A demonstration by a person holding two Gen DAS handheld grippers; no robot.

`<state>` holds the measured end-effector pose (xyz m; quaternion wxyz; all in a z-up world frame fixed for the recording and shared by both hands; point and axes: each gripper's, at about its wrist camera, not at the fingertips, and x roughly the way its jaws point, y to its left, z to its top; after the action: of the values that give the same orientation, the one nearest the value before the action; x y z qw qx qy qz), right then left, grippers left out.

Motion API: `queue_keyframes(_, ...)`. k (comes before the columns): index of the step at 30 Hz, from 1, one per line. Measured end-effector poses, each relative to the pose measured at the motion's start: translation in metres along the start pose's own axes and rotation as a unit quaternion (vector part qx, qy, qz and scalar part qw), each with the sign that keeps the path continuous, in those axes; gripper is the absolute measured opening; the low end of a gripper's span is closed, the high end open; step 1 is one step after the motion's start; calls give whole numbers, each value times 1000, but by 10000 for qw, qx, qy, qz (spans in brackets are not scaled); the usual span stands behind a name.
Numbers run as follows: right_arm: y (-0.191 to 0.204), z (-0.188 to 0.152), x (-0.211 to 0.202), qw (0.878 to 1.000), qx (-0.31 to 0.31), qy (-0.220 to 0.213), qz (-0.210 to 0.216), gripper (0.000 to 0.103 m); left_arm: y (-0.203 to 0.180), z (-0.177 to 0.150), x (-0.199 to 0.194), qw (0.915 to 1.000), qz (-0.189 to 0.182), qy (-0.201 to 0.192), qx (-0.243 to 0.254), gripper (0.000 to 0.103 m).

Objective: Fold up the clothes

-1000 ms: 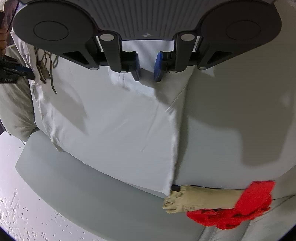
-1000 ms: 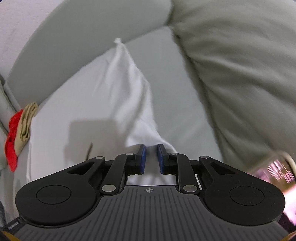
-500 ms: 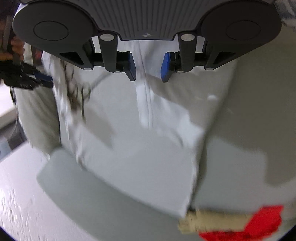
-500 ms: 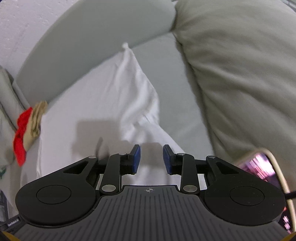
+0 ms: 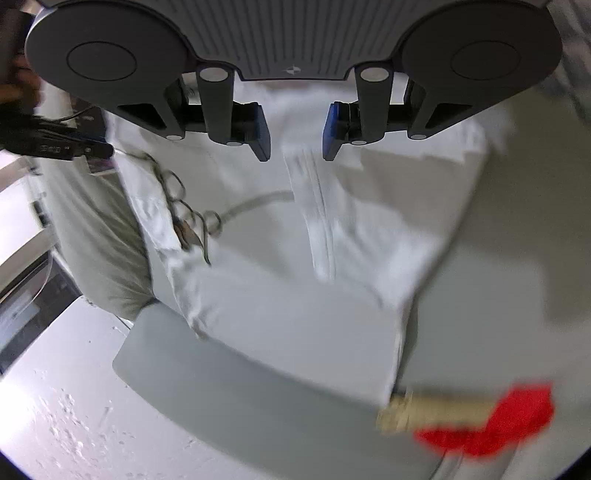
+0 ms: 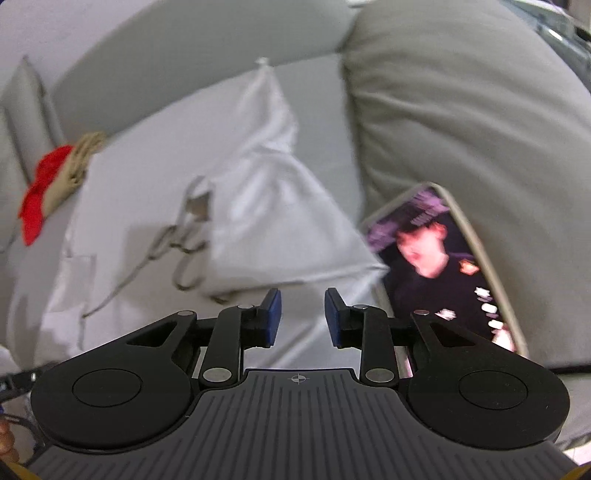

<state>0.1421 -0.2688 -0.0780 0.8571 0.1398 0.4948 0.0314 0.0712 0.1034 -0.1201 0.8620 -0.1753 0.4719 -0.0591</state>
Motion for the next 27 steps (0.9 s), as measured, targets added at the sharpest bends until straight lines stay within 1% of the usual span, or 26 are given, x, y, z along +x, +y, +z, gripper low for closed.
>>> queue_keyframes(1,9,1,4,9999,-101,31,75,33,-3,0,4,9999,113,31,101,27)
queue_keyframes(2,20,2,10,9995,-262,101,112,33,-7,1,8,9995,226,62,201,27)
queue_keyframes(4,42,-3,21,9975,-632,315,77,33,-13,-1,16,9981,413,151,429,27)
queue_keyframes(5,49,-7,27,9958,-796,457,44,33,-17,-6,17,9968,461,258,605,26)
queue_keyframes(7,61,-21,28,9913,-1216,495,-127,33,-26,-15,18,9932,592,460,891,27)
queue_keyframes(9,70,-30,24,9859,-1523,626,-294,33,-27,-18,19,9913,636,707,906,26)
queue_keyframes(11,67,-30,17,9838,-1553,863,-252,33,-21,-17,16,9924,614,823,674,26)
queue_keyframes(13,60,-27,10,9833,-1425,1126,-129,34,-18,-16,9,9934,591,826,530,25)
queue_keyframes(15,47,-22,1,9846,-1065,1383,-49,36,-19,-16,-5,9956,511,600,508,27)
queue_keyframes(16,43,-21,-5,9856,-958,1395,3,36,-19,-15,-13,9966,461,463,499,27)
queue_keyframes(17,40,-19,-12,9876,-920,1270,58,38,-19,-14,-22,9975,416,302,479,27)
queue_keyframes(18,37,-17,-22,9909,-845,1046,116,44,-19,-11,-31,9982,391,113,440,29)
queue_keyframes(19,34,-13,-33,9942,-733,770,187,47,-18,-6,-41,9985,374,-76,389,29)
queue_keyframes(20,30,-8,-45,9965,-580,509,319,52,-17,-1,-51,9985,343,-262,331,30)
queue_keyframes(21,26,-2,-57,9977,-394,268,486,58,-16,6,-60,9982,319,-438,262,33)
queue_keyframes(22,23,5,-69,9977,-207,32,640,60,-14,13,-68,9976,302,-601,180,38)
queue_keyframes(24,19,20,-92,9957,-13,-375,847,64,-10,28,-84,9953,269,-928,16,40)
queue_keyframes(26,16,37,-109,9926,60,-644,1028,68,-4,46,-93,9928,259,-1165,-100,41)
queue_keyframes(27,17,46,-113,9912,70,-705,1120,69,-1,56,-93,9918,266,-1239,-148,43)
